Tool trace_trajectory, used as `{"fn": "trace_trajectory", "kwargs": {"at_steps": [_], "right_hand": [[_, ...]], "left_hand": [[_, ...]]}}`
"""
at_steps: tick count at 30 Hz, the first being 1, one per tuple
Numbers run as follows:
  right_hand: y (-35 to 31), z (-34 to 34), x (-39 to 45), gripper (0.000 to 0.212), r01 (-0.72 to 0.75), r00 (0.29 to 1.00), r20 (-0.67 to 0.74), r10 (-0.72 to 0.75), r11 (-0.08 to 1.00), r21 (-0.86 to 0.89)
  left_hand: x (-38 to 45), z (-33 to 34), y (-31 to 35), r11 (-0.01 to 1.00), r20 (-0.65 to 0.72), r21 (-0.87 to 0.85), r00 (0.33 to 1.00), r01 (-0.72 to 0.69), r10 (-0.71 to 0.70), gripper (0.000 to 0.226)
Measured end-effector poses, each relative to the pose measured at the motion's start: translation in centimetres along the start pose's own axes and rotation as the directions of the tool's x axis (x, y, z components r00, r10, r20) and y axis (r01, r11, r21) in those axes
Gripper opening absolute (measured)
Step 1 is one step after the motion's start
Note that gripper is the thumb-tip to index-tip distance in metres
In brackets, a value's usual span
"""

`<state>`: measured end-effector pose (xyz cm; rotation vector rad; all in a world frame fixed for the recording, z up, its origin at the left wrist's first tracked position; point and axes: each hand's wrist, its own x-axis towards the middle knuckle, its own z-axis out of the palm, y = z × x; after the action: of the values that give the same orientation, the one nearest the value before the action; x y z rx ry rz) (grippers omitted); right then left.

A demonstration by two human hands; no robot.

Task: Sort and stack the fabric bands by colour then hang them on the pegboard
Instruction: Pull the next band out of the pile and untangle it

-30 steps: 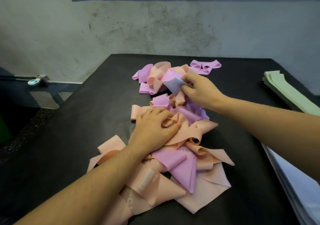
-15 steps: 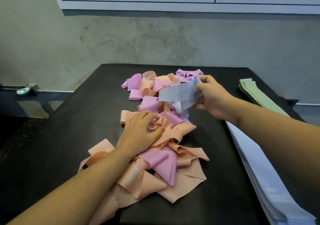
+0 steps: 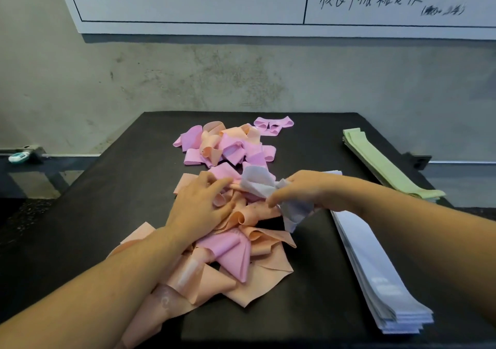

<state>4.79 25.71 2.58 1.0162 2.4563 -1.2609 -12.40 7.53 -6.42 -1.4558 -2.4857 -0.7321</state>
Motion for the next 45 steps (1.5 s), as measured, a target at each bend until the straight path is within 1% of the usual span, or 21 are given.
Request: {"fn": "trace_trajectory", "kwargs": {"at_steps": [2, 5, 8, 11, 13, 15, 16, 18, 19, 21, 23, 25, 27, 28, 30, 32, 36, 38, 40, 42, 45], "right_hand": [[0.1, 0.2, -0.8, 0.027, 0.060, 0.998, -0.034, -0.060, 0.998, -0.006], [0.5, -0.5, -2.3, 0.012, 0.175, 0.980, -0.116, -0.164, 0.980, 0.091], [0.9, -1.6, -3.5, 0.014, 0.269, 0.936, -0.277, -0.217, 0.949, 0.165], [1.3, -2.6, -5.2, 0.014, 0.351, 0.903, -0.335, -0.267, 0.909, 0.223], [1.5, -3.1, -6.4, 0.018, 0.396, 0.890, -0.348, -0.296, 0.879, 0.265], [1.7, -3.5, -7.6, 0.021, 0.423, 0.885, -0.341, -0.316, 0.853, 0.306], [1.7, -3.7, -8.1, 0.021, 0.433, 0.885, -0.325, -0.334, 0.846, 0.311], [1.9, -4.1, -9.3, 0.021, 0.441, 0.887, -0.287, -0.363, 0.849, 0.292], [2.0, -4.2, -10.0, 0.020, 0.445, 0.887, -0.270, -0.375, 0.850, 0.281], [2.2, -4.4, -11.2, 0.015, 0.460, 0.884, -0.237, -0.403, 0.839, 0.291], [2.4, -4.4, -12.2, 0.011, 0.470, 0.880, -0.225, -0.418, 0.833, 0.293], [2.6, -4.4, -13.0, 0.017, 0.474, 0.874, -0.249, -0.418, 0.846, 0.244], [2.7, -4.2, -14.0, 0.022, 0.479, 0.870, -0.250, -0.425, 0.850, 0.221], [2.8, -4.1, -14.5, 0.021, 0.483, 0.870, -0.241, -0.431, 0.844, 0.232], [3.0, -3.7, -15.8, 0.019, 0.495, 0.865, -0.240, -0.439, 0.825, 0.273], [3.2, -3.3, -17.0, 0.022, 0.498, 0.864, -0.259, -0.432, 0.812, 0.304], [3.8, -2.4, -19.5, 0.051, 0.449, 0.888, -0.261, -0.377, 0.832, 0.325], [4.2, -2.0, -20.6, 0.061, 0.441, 0.893, -0.251, -0.374, 0.838, 0.321], [4.5, -1.6, -21.5, 0.053, 0.434, 0.896, -0.265, -0.355, 0.825, 0.363], [5.0, -1.4, -22.2, 0.046, 0.413, 0.907, -0.282, -0.315, 0.798, 0.438], [5.4, -1.0, -23.4, 0.060, 0.438, 0.894, -0.314, -0.319, 0.769, 0.465]], "left_hand": [[0.2, -0.2, 0.3, 0.994, 0.016, 0.108, 1.000, -0.006, 0.005, 0.063], [0.6, -0.4, 1.0, 0.963, 0.078, 0.263, 0.993, 0.062, -0.086, 0.066], [1.1, -0.9, 2.3, 0.942, 0.113, 0.324, 0.984, 0.091, -0.134, 0.049], [1.7, -1.3, 3.3, 0.942, 0.143, 0.309, 0.972, 0.133, -0.184, 0.042], [1.9, -1.8, 4.1, 0.957, 0.139, 0.222, 0.965, 0.187, -0.220, 0.046], [2.0, -2.5, 5.1, 0.974, 0.126, 0.105, 0.969, 0.200, -0.212, 0.051], [2.0, -2.9, 5.7, 0.983, 0.129, 0.026, 0.974, 0.182, -0.184, 0.053], [1.7, -3.8, 7.4, 0.961, 0.160, -0.234, 0.981, 0.150, -0.114, 0.051], [1.4, -4.3, 8.6, 0.908, 0.180, -0.391, 0.980, 0.149, -0.083, 0.045], [0.5, -5.3, 11.3, 0.736, 0.176, -0.660, 0.984, 0.149, -0.042, 0.031], [-0.5, -6.4, 14.1, 0.582, 0.162, -0.801, 0.987, 0.140, -0.015, 0.032], [-1.4, -7.3, 16.4, 0.518, 0.176, -0.845, 0.984, 0.133, 0.035, 0.043], [-2.3, -7.7, 18.3, 0.496, 0.173, -0.860, 0.983, 0.120, 0.062, 0.047], [-2.7, -7.9, 19.1, 0.490, 0.153, -0.865, 0.987, 0.109, 0.050, 0.044], [-3.3, -8.4, 20.5, 0.486, 0.107, -0.869, 0.994, 0.096, -0.004, 0.029], [-3.9, -9.1, 21.4, 0.474, 0.115, -0.873, 0.993, 0.119, -0.039, 0.021], [-5.3, -10.3, 23.0, 0.473, 0.165, -0.865, 0.985, 0.168, -0.047, 0.022], [-6.1, -10.9, 23.8, 0.435, 0.189, -0.878, 0.979, 0.201, -0.070, 0.021], [-6.7, -11.3, 24.5, 0.354, 0.220, -0.904, 0.971, 0.241, -0.099, 0.016], [-7.2, -11.9, 25.0, 0.331, 0.227, -0.908, 0.966, 0.257, -0.127, 0.013], [-8.0, -12.9, 25.6, 0.331, 0.233, -0.902, 0.959, 0.276, -0.164, 0.014]]}}
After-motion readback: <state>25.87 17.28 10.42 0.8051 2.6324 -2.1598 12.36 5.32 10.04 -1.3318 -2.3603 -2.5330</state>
